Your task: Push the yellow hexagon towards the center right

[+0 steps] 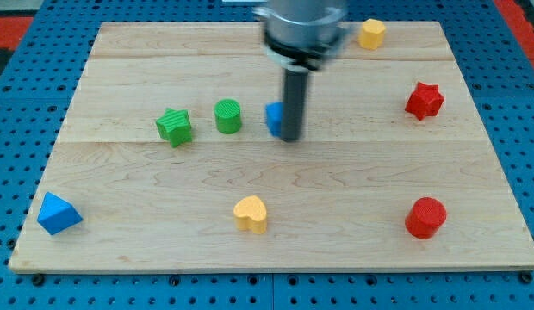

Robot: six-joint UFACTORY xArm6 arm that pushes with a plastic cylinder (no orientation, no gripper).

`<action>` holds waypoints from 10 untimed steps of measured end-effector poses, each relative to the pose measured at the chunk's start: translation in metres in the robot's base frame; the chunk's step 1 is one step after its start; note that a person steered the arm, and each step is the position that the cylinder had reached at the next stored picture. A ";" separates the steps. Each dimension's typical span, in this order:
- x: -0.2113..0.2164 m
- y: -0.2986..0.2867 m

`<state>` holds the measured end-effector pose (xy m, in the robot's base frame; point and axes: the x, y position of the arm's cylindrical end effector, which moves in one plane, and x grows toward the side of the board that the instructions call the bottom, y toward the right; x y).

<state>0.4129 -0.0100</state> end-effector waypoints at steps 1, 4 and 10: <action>-0.014 0.036; -0.220 0.142; -0.121 0.252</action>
<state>0.2914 0.2422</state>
